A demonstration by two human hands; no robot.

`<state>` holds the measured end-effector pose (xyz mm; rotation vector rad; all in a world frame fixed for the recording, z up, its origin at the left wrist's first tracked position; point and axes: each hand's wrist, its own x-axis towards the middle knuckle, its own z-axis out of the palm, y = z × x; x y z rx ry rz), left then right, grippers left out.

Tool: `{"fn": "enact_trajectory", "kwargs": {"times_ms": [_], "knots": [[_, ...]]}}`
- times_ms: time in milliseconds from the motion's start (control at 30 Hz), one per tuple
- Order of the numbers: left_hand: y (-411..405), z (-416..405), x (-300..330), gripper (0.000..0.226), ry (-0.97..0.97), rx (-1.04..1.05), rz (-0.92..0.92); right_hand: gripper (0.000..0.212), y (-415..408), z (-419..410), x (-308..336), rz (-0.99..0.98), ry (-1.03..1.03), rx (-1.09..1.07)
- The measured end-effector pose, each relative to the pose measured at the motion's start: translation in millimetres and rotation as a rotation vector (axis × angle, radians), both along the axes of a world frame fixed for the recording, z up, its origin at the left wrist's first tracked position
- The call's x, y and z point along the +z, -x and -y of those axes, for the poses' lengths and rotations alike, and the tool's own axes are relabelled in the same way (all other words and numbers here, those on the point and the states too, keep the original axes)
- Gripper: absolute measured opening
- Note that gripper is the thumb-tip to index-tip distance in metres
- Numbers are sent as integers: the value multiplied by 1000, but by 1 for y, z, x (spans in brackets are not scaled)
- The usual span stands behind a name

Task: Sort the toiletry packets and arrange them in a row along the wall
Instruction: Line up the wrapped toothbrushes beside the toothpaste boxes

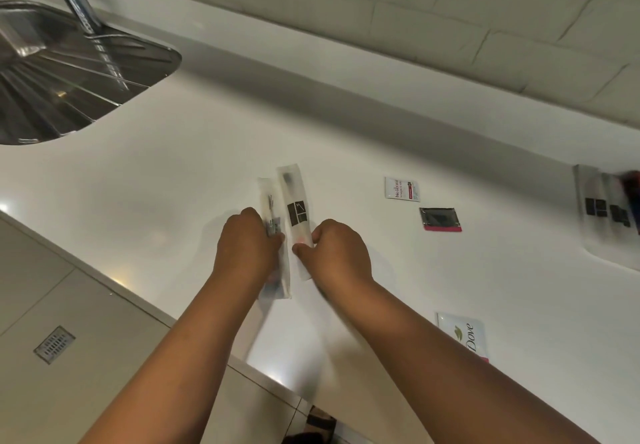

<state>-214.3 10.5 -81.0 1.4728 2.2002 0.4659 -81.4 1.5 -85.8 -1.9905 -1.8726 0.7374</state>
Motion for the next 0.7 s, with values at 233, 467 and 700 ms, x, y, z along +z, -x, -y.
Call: {"fn": "enact_trajectory", "kwargs": {"times_ms": [233, 467, 700], "knots": [[3, -4, 3, 30, 28, 45, 164, 50, -12, -8, 0, -40, 137, -2], [-11, -6, 8, 15, 24, -7, 305, 44, -40, -3, 5, -194, 123, -67], [-63, -19, 11, 17, 44, -131, 454, 42, -94, 2, 17, -324, 60, -204]]}}
